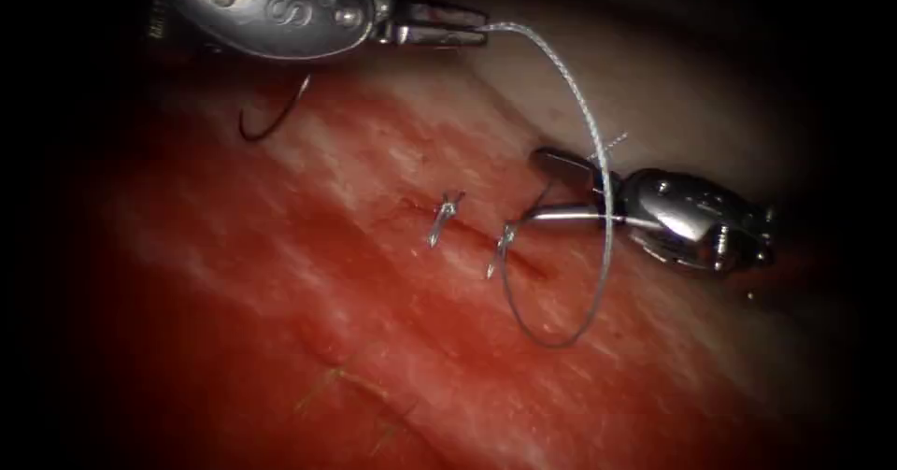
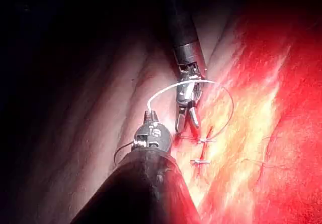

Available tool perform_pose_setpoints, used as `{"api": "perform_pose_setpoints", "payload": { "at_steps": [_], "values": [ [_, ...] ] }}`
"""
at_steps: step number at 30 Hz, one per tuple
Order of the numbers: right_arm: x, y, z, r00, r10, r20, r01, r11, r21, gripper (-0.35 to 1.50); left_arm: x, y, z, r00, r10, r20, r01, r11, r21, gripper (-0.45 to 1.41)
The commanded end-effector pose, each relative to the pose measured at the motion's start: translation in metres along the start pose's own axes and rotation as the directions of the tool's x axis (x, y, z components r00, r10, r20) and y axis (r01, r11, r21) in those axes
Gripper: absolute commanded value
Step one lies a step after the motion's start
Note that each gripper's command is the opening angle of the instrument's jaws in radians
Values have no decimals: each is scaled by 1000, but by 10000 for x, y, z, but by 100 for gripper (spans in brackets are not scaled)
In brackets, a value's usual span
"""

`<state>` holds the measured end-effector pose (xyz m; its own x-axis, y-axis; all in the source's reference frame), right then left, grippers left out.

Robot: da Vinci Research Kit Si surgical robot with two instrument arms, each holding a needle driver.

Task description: Wound Closure

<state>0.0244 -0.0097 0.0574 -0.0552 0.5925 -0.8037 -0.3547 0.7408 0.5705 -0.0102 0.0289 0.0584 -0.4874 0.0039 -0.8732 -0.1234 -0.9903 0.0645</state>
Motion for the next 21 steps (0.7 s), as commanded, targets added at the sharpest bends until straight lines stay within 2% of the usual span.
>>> {"api": "perform_pose_setpoints", "payload": {
  "at_steps": [1, 7, 10, 15, 21],
  "values": [
    [-1, -12, 4, 1000, -9, -12, 9, 1000, 3, 64, -8, 1, 12, 1000, 1, 5, -1, 1000, 3, -45],
    [6, -37, 9, 998, -54, -31, 55, 998, 18, 68, -30, 6, 41, 1000, -7, 21, 7, 1000, 7, -45],
    [13, -42, 12, 997, -67, -48, 68, 997, 22, 69, -51, 6, 60, 999, 2, 43, -2, 1000, 17, -45],
    [19, -45, 9, 994, -70, -82, 72, 997, 17, 69, -80, 10, 74, 997, 5, 78, -7, 999, 33, -45],
    [29, -51, 9, 990, -65, -125, 64, 998, -12, 86, -115, 28, 94, 994, 3, 112, -5, 1000, 16, -45]
  ]
}}
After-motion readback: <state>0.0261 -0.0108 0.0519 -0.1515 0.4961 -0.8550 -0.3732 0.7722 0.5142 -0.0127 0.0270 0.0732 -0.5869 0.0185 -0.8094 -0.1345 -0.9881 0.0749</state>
